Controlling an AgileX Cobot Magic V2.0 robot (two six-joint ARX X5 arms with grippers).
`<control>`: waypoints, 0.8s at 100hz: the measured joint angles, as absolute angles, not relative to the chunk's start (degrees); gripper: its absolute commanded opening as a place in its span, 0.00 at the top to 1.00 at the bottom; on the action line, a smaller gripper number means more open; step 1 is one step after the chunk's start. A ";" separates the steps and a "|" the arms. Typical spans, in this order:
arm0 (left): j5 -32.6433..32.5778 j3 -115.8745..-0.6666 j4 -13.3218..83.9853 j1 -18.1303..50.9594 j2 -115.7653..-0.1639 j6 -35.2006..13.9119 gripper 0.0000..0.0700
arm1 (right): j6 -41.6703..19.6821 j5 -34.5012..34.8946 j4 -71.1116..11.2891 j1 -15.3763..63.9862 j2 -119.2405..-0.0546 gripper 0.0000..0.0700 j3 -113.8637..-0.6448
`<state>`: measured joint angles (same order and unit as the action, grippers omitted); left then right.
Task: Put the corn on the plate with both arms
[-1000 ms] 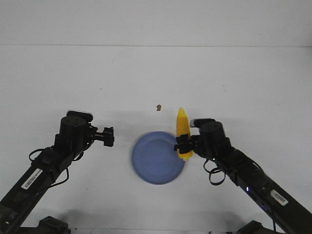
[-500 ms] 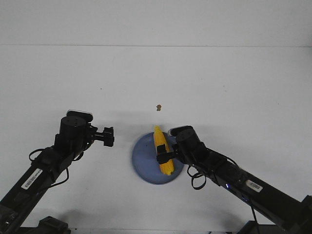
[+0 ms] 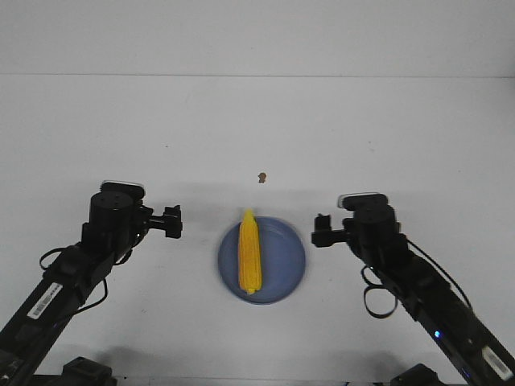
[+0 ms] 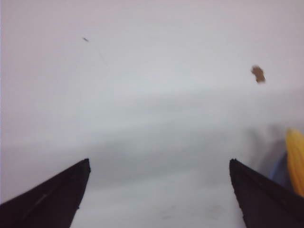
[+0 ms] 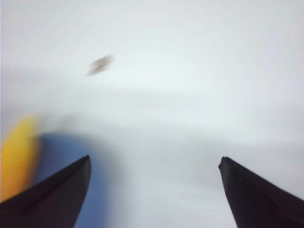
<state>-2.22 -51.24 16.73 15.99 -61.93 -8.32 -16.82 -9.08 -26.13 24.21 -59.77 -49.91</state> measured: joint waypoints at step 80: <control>-3.27 -30.37 14.94 11.64 -31.57 -11.66 0.18 | -7.22 -7.49 -31.42 11.94 -12.43 0.22 -31.68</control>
<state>-3.27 -30.37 14.94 11.64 -31.57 -11.66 -7.22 -7.49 -31.42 11.94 -12.43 -31.68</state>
